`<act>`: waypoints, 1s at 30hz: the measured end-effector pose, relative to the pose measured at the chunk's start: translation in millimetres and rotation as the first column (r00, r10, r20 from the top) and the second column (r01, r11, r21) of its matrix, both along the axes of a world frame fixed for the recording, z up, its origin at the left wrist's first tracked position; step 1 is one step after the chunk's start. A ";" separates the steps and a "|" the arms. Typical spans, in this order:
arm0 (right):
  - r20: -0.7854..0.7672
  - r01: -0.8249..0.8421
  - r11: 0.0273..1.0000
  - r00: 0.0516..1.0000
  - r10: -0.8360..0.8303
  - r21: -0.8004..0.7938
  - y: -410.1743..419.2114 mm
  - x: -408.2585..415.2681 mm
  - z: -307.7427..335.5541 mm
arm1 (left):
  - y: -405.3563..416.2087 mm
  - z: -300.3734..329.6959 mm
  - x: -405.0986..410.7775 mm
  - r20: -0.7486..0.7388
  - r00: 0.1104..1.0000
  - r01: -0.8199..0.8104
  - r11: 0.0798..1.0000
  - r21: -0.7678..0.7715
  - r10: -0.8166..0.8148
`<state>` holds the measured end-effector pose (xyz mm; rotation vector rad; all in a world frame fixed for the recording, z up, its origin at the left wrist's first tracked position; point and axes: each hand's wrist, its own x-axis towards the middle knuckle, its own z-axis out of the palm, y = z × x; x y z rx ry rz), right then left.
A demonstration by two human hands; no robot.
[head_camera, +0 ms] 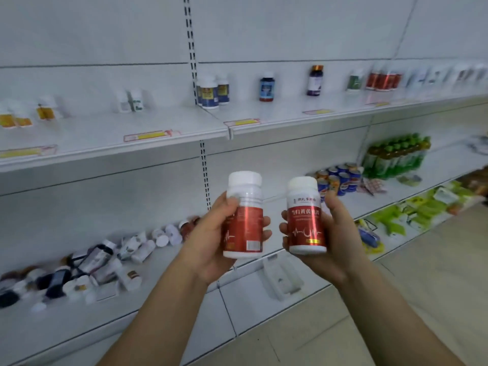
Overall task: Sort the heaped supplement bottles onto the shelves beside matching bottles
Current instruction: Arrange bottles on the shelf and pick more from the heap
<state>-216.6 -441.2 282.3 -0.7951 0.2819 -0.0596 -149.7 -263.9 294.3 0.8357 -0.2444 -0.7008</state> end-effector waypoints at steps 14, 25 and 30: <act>0.104 0.362 0.914 0.932 -0.348 -0.184 -296.9 -136.7 30.6 | -334.9 33.1 -79.7 0.058 0.969 0.237 0.971 0.033 -0.239; 0.150 0.468 0.789 0.882 -0.447 -0.399 -480.8 -97.5 58.7 | -526.8 48.3 -43.8 0.116 0.950 0.278 0.955 0.106 -0.290; 0.212 0.468 0.723 0.882 -0.422 -0.508 -569.4 -21.3 79.1 | -612.5 60.1 14.7 0.191 0.956 0.214 0.974 0.076 -0.225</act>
